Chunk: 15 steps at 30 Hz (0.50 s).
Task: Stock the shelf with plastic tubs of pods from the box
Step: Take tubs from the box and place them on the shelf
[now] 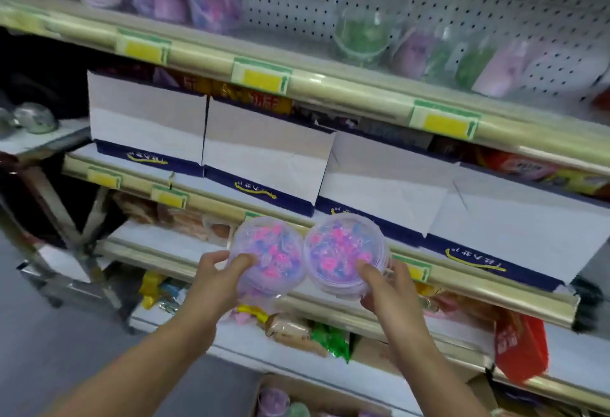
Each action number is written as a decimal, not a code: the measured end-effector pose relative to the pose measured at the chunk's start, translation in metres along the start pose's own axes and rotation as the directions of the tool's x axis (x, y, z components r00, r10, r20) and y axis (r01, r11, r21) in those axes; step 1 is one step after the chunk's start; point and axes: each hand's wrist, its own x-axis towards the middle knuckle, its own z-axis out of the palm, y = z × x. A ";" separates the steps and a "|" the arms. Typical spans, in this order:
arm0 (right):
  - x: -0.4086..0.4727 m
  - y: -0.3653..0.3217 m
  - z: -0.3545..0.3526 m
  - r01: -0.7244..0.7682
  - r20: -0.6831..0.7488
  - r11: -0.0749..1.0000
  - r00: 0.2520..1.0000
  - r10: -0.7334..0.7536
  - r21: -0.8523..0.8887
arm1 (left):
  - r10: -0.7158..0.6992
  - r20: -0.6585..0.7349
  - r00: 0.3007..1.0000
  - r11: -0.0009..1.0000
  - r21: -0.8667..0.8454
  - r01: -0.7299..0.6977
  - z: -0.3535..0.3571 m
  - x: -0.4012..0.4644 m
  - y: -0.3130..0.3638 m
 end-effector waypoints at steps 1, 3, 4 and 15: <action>-0.002 -0.014 -0.002 0.021 0.014 1.000 1.000 -0.021 0.001 | 0.016 -0.006 1.000 1.000 -0.018 -0.016 -0.001 -0.004 0.011; -0.007 -0.039 -0.005 0.065 0.035 0.998 0.997 -0.066 0.005 | 0.040 -0.011 0.999 0.998 -0.039 -0.040 -0.003 -0.014 0.030; -0.009 -0.052 -0.006 0.090 0.044 0.996 0.995 -0.090 -0.002 | 0.054 -0.010 0.998 0.997 -0.054 -0.054 -0.003 -0.020 0.040; -0.004 -0.179 0.001 0.229 0.189 0.970 0.952 -0.241 0.080 | 0.224 -0.002 0.975 0.968 -0.118 -0.223 -0.019 -0.052 0.153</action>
